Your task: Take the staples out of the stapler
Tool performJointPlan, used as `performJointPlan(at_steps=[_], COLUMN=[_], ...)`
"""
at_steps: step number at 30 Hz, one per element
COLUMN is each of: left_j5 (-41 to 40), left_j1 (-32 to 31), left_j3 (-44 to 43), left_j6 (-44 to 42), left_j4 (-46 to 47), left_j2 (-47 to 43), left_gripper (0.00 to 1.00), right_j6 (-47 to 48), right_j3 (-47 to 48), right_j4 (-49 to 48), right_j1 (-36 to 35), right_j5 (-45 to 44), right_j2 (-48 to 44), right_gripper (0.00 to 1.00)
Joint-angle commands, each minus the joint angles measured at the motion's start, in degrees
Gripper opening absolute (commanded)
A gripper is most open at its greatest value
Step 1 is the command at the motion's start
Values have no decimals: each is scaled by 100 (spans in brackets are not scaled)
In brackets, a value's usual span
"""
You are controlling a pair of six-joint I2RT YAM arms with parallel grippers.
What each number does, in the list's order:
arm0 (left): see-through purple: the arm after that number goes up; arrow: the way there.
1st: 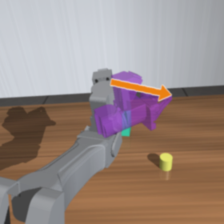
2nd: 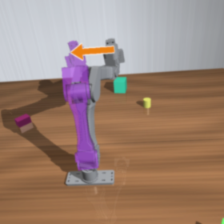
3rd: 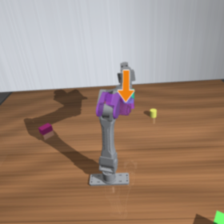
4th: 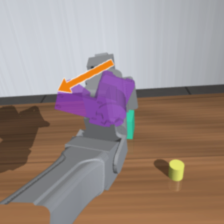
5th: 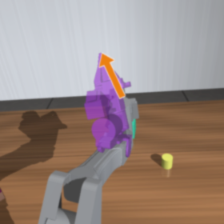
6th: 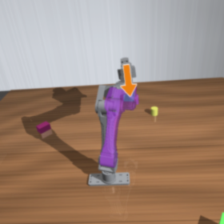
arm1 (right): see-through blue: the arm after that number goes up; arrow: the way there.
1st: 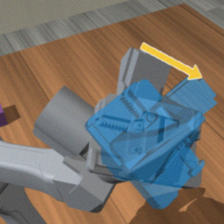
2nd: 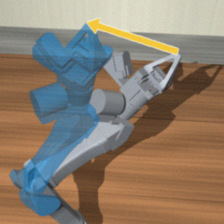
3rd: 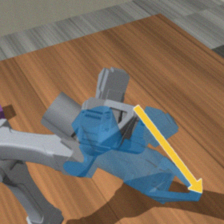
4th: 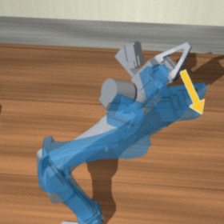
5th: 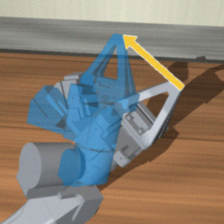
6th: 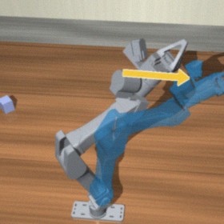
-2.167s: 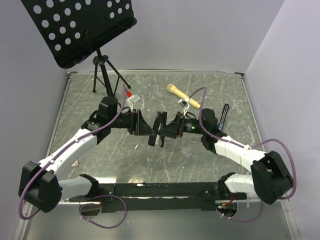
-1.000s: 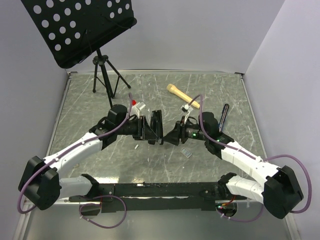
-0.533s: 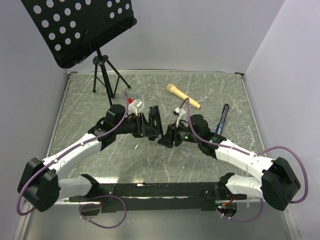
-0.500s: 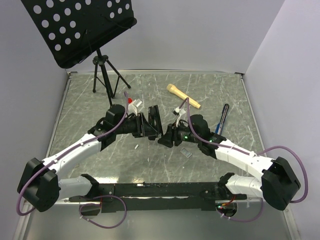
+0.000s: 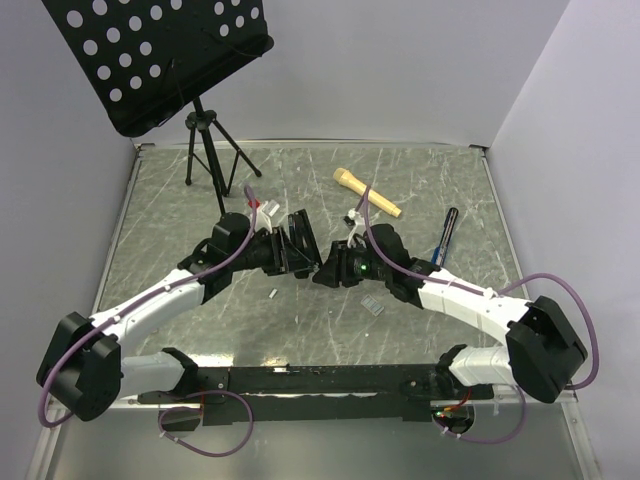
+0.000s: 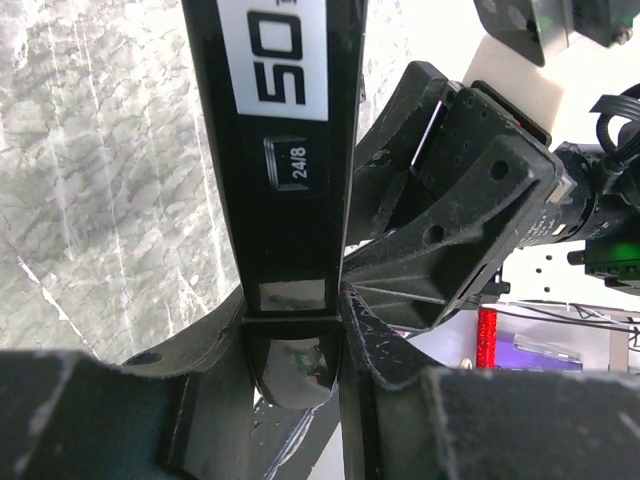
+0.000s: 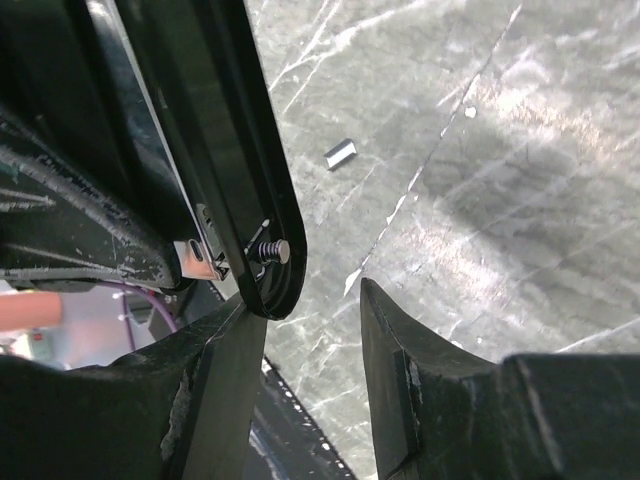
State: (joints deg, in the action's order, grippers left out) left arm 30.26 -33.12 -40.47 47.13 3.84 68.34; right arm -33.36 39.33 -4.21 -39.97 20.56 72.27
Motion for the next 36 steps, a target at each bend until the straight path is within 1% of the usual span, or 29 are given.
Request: performJointPlan(at_steps=[1, 3, 7, 10, 18, 24, 27, 29, 32, 36], left_j5=[1096, 1113, 1228, 1210, 1228, 1289, 1430, 1334, 1202, 1123], left_j1=[-151, -159, -177, -264, -432, -449, -511, -616, -774, -871], left_j3=[4, 21, 21, 13, -58, 56, -5, -154, -365, -523], left_j6=[-196, -231, -275, -249, -398, -547, -907, -1318, -1741, -1936], left_j4=[12, -23, -58, -58, -331, -252, -488, -917, -1218, -1411], left_j2=[-241, -250, -207, -224, -180, -163, -14, 127, 303, 575], left_gripper=[1, 1, 1, 1, 1, 1, 1, 1, 1, 1], right_j6=[-337, -407, -495, -548, -566, -460, -548, -592, -592, -522], right_j3=[75, -13, -83, 4, -13, -74, -66, -31, 83, 224], right_j4=[-62, -159, -168, -2, -98, -493, -598, -669, -783, -941], right_j1=[577, 639, 700, 824, 1096, 1140, 1298, 1508, 1763, 1834], right_j5=[-1186, -1124, -1282, -1343, -1511, -1195, -1037, -896, -703, -291], right_j2=[112, 112, 85, 182, 156, 200, 261, 366, 481, 621], right_gripper=[48, 47, 47, 47, 46, 47, 48, 48, 48, 49])
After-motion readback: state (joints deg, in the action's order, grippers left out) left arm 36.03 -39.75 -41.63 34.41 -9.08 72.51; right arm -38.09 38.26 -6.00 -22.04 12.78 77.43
